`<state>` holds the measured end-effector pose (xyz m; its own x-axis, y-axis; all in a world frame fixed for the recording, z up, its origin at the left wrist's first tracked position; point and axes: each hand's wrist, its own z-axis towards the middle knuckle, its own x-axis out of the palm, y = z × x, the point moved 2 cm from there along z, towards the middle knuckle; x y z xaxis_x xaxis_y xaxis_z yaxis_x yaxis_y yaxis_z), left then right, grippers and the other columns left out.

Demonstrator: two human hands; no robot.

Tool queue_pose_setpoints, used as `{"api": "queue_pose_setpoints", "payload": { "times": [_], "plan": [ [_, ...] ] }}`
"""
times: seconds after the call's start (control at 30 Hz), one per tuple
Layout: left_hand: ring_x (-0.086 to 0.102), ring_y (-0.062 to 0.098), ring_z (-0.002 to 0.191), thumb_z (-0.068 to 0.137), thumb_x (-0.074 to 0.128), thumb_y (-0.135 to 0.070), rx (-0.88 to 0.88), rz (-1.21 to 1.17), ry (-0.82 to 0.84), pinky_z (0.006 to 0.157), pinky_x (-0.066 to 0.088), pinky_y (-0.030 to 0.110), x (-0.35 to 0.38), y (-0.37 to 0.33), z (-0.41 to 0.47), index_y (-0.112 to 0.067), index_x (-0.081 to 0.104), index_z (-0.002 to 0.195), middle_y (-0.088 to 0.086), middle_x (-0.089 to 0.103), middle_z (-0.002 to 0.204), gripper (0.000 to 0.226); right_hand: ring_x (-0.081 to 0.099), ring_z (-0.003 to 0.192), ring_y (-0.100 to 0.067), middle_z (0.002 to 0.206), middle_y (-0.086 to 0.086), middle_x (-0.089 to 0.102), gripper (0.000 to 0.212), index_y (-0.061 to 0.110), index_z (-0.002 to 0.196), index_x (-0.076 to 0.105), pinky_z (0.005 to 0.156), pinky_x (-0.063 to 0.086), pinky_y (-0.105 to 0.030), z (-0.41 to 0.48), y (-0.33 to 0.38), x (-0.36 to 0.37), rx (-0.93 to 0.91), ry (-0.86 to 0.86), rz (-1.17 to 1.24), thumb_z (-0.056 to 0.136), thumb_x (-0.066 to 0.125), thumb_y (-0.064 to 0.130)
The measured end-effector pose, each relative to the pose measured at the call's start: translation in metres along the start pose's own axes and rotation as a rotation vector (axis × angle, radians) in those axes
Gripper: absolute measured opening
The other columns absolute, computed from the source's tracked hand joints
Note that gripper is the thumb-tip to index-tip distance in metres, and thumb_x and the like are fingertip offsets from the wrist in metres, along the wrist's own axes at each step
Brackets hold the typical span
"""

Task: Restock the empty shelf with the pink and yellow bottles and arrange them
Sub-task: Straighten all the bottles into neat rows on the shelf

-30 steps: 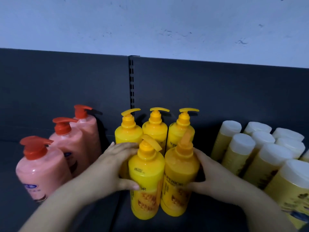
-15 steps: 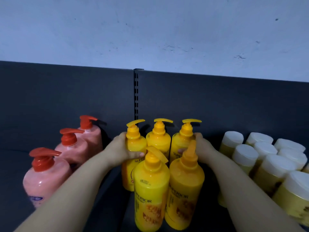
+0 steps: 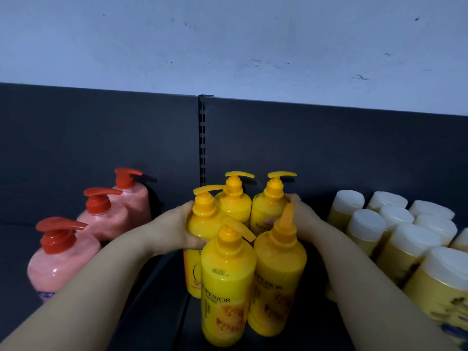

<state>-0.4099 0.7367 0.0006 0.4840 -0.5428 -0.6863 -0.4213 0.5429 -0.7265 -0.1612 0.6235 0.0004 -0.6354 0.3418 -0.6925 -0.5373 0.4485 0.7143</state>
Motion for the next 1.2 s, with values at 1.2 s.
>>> {"api": "queue_pose_setpoints", "payload": {
  "times": [1.2],
  "plan": [
    [0.032, 0.015, 0.124, 0.077, 0.076, -0.027, 0.136, 0.277, 0.169, 0.103, 0.033, 0.021, 0.023, -0.009, 0.002, -0.026, 0.035, 0.139, -0.004, 0.024, 0.135, 0.075, 0.042, 0.118, -0.011, 0.135, 0.005, 0.039, 0.078, 0.031, 0.134, 0.026, 0.100, 0.044, -0.035, -0.092, -0.029, 0.020, -0.208, -0.088, 0.005, 0.074, 0.076, 0.038]
  ]
}}
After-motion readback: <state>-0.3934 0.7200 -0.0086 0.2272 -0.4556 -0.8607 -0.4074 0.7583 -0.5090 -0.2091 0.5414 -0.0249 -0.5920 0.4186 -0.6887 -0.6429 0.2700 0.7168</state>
